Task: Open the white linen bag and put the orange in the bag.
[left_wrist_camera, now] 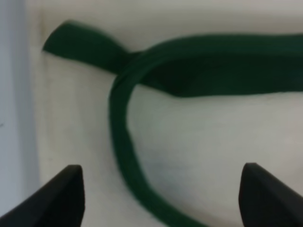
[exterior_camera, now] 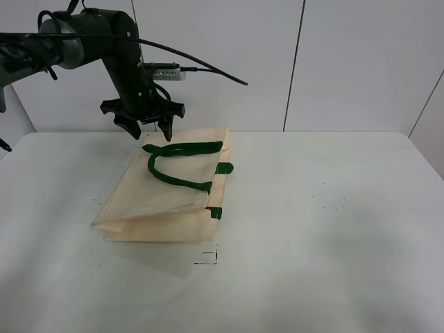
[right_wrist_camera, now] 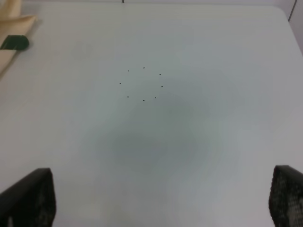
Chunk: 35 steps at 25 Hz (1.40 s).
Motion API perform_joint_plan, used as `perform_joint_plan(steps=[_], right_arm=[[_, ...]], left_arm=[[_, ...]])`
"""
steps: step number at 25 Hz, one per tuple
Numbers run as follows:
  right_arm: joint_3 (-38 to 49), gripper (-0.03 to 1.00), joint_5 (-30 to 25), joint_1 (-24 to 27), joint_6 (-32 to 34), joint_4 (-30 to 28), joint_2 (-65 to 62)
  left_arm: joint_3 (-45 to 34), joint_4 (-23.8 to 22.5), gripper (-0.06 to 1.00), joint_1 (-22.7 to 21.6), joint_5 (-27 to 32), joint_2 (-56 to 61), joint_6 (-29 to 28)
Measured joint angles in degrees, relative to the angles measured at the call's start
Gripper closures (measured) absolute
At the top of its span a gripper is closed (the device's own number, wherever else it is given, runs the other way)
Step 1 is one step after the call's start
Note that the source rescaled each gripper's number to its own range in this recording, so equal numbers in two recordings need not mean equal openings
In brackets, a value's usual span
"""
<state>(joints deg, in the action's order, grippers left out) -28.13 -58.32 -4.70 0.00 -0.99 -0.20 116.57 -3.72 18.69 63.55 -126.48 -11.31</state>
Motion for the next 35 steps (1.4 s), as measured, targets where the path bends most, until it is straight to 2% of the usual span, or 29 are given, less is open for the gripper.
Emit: perform_joint_plan(steps=[4,10,14,23,29,35], right_arm=[[0.0,-0.03,0.0,0.0,0.0,-0.05,0.0],[0.0,-0.03,0.0,0.0,0.0,-0.05,0.0],[0.0,-0.03,0.0,0.0,0.0,-0.05,0.0],[0.0,-0.03,0.0,0.0,0.0,-0.05,0.0],[0.0,-0.03,0.0,0.0,0.0,-0.05,0.0],[0.0,-0.03,0.0,0.0,0.0,-0.05,0.0]], left_arm=[[0.0,-0.97,0.09,-1.81,0.97,0.0,0.06],[0.0,-1.64,0.09,-8.88,1.65,0.0,0.86],[0.0,-1.63,0.09,-12.73,4.32,0.0,1.53],[-1.39,-1.64,0.09,-13.28,4.45,0.86,1.9],[-10.3,-1.59,0.09,-13.28,4.45,9.09,1.9],[-26.69,-1.21,0.09,-13.28,4.45,23.01,1.96]])
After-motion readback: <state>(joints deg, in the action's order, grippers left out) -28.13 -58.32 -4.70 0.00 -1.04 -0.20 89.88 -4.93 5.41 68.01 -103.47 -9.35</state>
